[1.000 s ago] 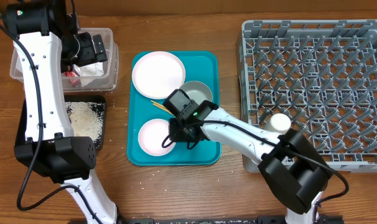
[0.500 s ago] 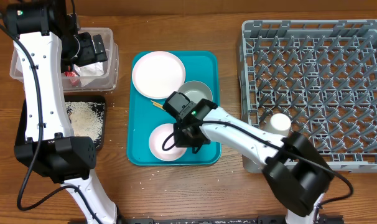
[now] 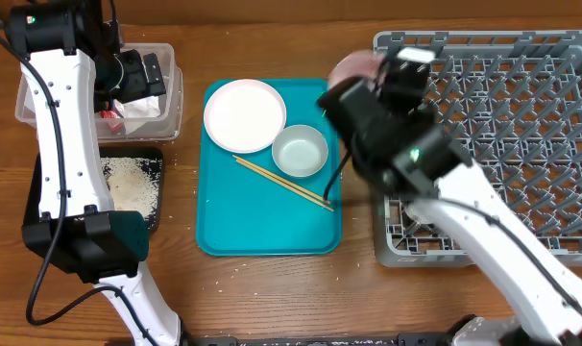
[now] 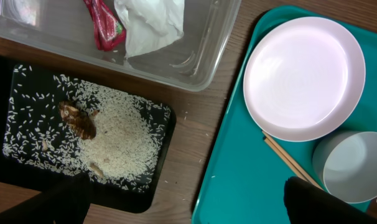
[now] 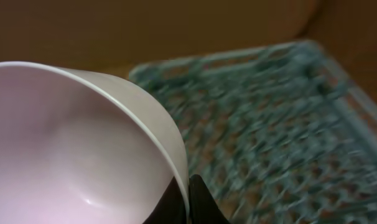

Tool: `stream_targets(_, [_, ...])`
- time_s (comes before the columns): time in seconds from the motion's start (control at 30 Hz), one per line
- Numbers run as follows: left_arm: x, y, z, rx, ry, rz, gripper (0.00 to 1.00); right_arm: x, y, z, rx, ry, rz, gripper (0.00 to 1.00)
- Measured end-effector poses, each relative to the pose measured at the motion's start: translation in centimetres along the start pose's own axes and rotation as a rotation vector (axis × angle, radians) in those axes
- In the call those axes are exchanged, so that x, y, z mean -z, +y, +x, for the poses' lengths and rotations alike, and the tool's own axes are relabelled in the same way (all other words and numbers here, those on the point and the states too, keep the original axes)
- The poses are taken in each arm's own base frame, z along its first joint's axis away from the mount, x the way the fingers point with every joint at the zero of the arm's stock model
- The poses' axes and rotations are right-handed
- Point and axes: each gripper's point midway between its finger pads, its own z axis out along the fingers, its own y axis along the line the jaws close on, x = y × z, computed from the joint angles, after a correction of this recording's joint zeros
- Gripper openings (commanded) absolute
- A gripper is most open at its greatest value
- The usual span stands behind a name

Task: Sort waste into correct bins and load items into the dishwasher
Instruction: 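Carry the pink bowl to the back of the dish rack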

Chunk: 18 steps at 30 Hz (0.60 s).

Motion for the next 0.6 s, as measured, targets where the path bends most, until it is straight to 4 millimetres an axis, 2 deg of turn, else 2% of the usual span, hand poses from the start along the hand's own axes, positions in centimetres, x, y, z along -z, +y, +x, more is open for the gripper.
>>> stream_targets(0.2, [0.0, 0.0, 0.0, 0.000, 0.000, 0.000, 1.00, -9.3, -2.1, -3.7, -0.025, -0.145, 0.280, 0.04])
stream_targets(0.33, [0.0, 0.0, 0.0, 0.000, 0.000, 0.000, 1.00, -15.1, -3.3, -4.8, 0.045, -0.176, 0.400, 0.04])
stream_targets(0.47, [0.0, 0.0, 0.0, 0.000, 0.000, 0.000, 1.00, -18.5, -3.9, -4.8, 0.159, -0.169, 0.473, 0.04])
stream_targets(0.6, [0.0, 0.0, 0.0, 0.000, 0.000, 0.000, 1.00, -19.9, -2.7, -3.6, 0.317, -0.130, 0.477, 0.04])
